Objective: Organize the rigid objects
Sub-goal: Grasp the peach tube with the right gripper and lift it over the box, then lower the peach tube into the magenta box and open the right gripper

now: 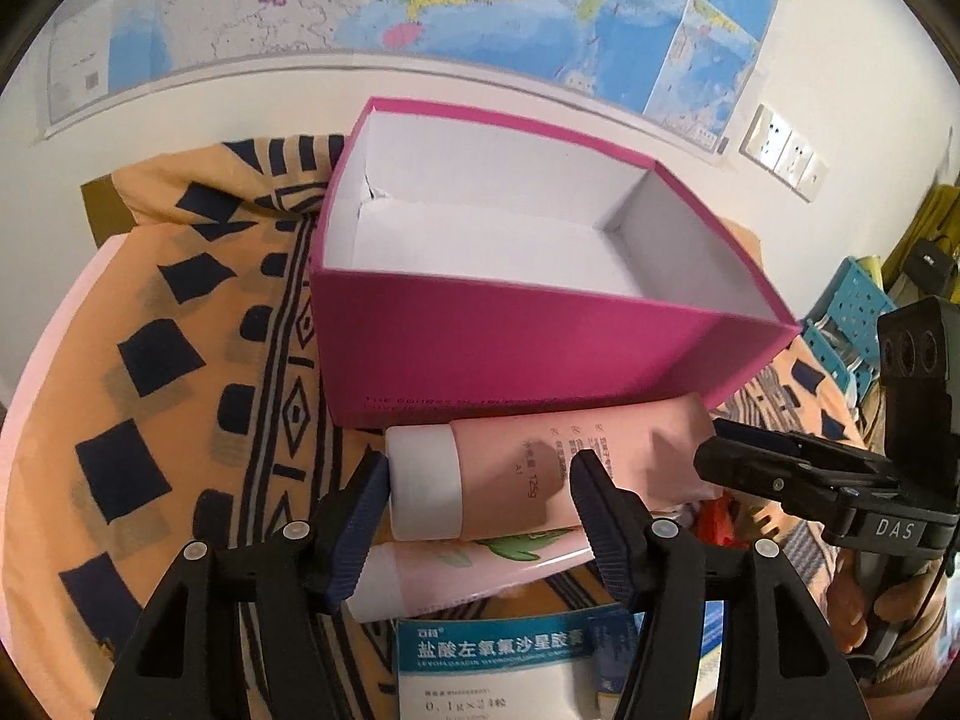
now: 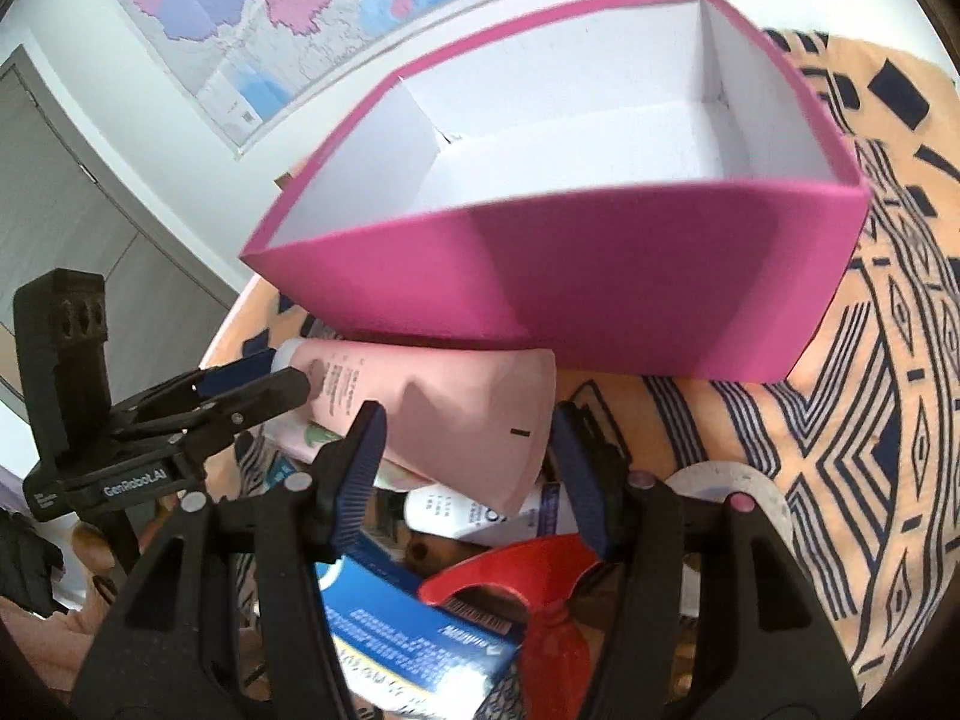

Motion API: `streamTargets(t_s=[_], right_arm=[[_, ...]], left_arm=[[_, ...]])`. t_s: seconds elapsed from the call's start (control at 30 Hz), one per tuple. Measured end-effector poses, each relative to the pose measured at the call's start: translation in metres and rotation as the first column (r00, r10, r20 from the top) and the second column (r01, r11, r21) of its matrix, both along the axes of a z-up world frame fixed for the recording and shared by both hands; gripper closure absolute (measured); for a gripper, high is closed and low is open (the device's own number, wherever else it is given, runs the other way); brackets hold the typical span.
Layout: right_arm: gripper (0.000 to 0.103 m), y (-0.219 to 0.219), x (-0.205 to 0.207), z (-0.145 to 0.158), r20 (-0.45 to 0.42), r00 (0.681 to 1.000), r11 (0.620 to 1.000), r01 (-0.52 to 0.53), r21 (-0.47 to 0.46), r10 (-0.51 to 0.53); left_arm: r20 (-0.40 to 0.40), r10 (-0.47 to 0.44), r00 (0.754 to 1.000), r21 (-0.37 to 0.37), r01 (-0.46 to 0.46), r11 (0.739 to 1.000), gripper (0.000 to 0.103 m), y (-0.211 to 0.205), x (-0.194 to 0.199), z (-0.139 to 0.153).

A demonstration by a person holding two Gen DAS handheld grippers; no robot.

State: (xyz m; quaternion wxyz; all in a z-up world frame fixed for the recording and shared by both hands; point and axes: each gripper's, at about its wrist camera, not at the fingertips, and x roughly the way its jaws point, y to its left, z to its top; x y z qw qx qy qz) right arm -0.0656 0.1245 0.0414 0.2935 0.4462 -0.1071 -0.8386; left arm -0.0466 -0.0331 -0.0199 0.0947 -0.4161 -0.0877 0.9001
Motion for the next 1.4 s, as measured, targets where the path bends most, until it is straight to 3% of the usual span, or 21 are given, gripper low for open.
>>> streamTargets(t_s=[0.27, 0.63, 1.0, 1.4], right_arm=[[0.044, 0.000, 0.020, 0.025, -0.085, 0.996, 1.000, -0.017, 0.013, 0.018], [0.044, -0.008, 0.004, 0.073, -0.213, 0.977, 1.000, -0.024, 0.010, 0.026], [0.044, -0.008, -0.041, 0.076, -0.189, 0.982, 1.000, -0.019, -0.023, 0.015], [0.044, -0.015, -0.077, 0.051, -0.111, 0.994, 1.000, 0.000, 0.005, 0.000]], left_arm=[[-0.076, 0.005, 0.997, -0.018, -0.007, 1.000, 0.040, 0.002, 0.012, 0.029], [-0.180, 0.001, 0.984, -0.040, -0.008, 0.999, 0.040, 0.002, -0.002, 0.069], [-0.137, 0.021, 0.990, -0.044, -0.027, 0.999, 0.040, -0.005, -0.044, 0.064], [-0.086, 0.030, 0.996, -0.101, -0.039, 0.994, 0.040, -0.003, -0.070, 0.044]])
